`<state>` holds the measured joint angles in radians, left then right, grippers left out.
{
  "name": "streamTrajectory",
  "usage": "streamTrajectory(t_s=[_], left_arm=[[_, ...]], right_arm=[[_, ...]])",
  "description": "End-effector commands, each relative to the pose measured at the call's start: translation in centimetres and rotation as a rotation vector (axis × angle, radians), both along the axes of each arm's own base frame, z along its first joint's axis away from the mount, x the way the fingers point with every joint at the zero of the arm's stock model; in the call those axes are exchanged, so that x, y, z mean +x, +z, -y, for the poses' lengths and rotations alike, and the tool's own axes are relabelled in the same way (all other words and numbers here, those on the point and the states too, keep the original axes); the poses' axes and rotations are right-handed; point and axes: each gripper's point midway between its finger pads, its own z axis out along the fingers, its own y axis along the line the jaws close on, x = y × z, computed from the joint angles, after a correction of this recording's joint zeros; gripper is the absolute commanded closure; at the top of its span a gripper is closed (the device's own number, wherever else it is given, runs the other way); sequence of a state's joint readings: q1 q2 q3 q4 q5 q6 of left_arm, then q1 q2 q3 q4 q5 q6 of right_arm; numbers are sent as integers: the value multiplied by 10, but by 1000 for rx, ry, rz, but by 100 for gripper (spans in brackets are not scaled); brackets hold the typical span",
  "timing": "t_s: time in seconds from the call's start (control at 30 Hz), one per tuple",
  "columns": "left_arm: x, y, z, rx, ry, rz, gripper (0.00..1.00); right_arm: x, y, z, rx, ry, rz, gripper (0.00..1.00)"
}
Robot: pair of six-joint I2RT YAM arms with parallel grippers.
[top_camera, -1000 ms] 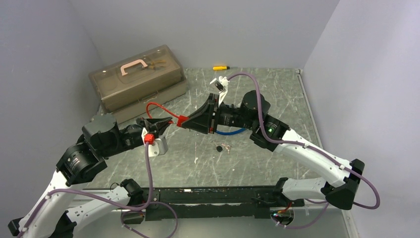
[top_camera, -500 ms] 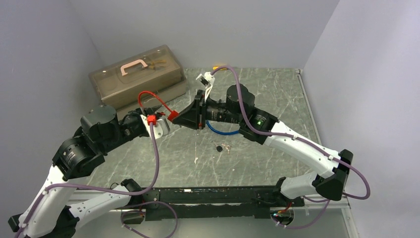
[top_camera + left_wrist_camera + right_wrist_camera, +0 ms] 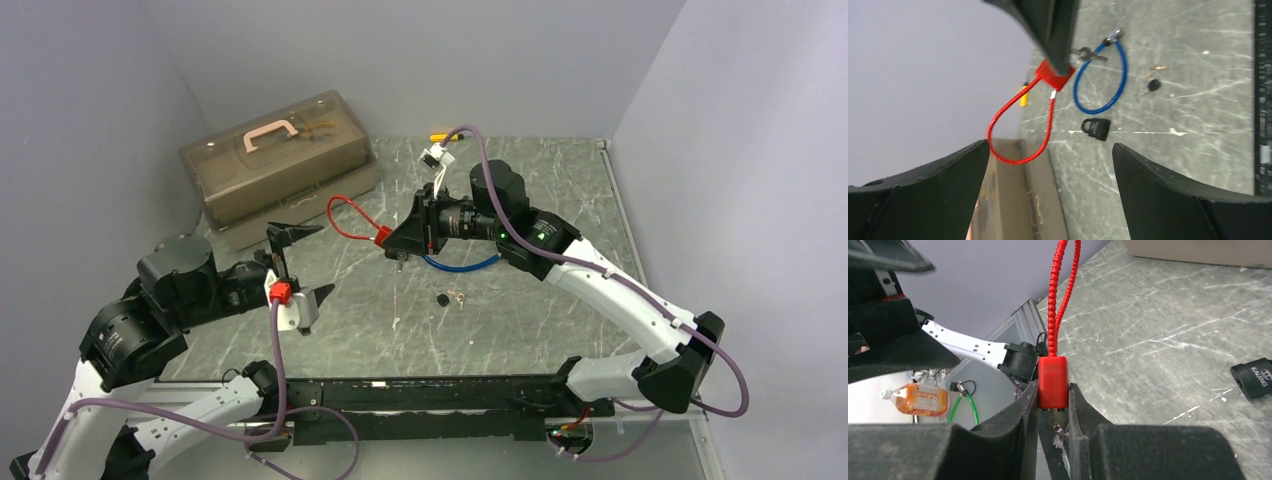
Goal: Unlock with the key
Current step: Unlock the lock.
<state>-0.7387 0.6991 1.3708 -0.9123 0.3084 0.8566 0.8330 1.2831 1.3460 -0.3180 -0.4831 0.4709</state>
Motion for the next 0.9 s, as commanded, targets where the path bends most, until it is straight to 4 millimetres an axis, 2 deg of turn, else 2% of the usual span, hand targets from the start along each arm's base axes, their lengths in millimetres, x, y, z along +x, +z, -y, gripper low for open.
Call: streamTrajectory(t_s=[0.0,0.27,0.37,0.63,0.73,0.87], left_arm=[[-24,-1,18,6,-175,-11,1],[6,-2,40,129,-188,350,0],[18,-4,46,187,-161,436,1],[36,8,42,229,-76,501,1],[36,5,37,265,-73,511,7],[32,4,34,302,-100,505,22]], right_arm=[[-6,40,-7,90,47,52,100],[-16,48,-23,105,107,40,100],[-20,49,-27,105,122,44,100],[-25,48,-26,90,137,53,100],[-27,47,-25,84,140,52,100],[-28,46,-23,73,141,54,100]])
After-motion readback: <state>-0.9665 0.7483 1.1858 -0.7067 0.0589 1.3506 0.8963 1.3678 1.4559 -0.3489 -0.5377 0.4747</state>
